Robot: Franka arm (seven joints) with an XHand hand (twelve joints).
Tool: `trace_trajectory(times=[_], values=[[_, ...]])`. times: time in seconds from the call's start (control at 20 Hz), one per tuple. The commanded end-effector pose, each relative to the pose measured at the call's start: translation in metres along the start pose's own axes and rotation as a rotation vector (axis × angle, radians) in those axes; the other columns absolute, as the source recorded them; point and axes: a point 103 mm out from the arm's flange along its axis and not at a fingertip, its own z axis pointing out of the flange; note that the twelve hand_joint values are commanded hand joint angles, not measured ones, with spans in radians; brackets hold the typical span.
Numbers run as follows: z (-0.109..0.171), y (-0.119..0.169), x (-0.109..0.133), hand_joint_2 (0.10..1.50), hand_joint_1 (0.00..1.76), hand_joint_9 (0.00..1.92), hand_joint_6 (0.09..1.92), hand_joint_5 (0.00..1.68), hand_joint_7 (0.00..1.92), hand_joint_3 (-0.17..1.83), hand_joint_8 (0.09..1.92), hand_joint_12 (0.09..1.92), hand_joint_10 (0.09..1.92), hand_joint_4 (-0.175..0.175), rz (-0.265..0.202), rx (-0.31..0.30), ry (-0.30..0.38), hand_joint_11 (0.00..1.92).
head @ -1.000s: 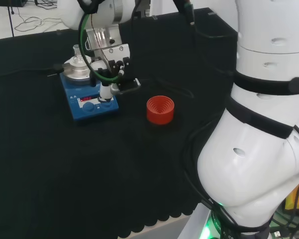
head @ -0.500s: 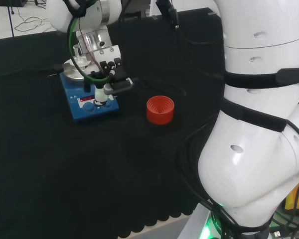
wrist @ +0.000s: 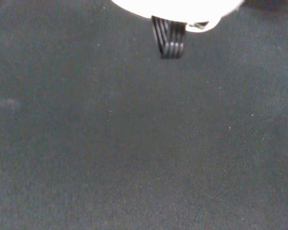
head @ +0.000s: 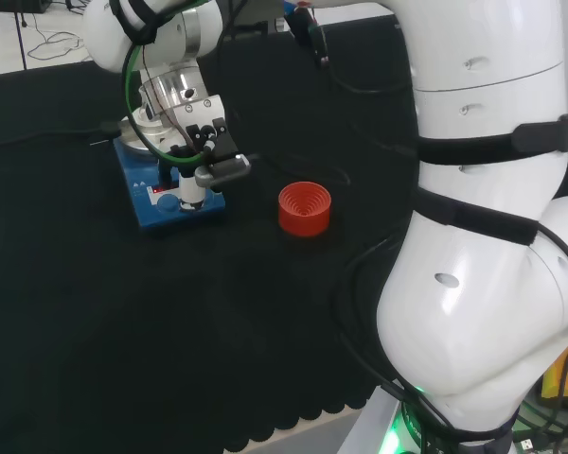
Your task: Turn on the heater.
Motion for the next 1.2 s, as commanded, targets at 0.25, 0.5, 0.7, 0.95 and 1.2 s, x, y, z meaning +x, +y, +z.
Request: trace_trajectory(times=[0.25,0.5,0.7,0.95,1.2], values=[[0.006,0.007,-0.004,0.68,1.38,1.56,0.43,0.21,1.45,0.94,1.64,1.23,1.56,-0.084,-0.001,0.021,0.005,1.12],[0.007,0.011,-0.005,0.68,1.38,1.56,0.42,0.21,1.45,0.95,1.65,1.23,1.56,-0.083,-0.002,0.029,0.008,1.11],[0.008,0.015,-0.005,0.68,1.38,1.56,0.41,0.21,1.45,0.95,1.65,1.23,1.56,-0.083,-0.004,0.028,0.006,1.11],[0.008,0.016,-0.006,0.68,1.38,1.56,0.40,0.22,1.45,0.95,1.64,1.23,1.56,-0.082,-0.004,0.030,0.011,1.11],[0.008,0.017,-0.006,0.68,1.38,1.56,0.39,0.22,1.45,0.95,1.64,1.22,1.56,-0.081,-0.005,0.034,0.016,1.11]])
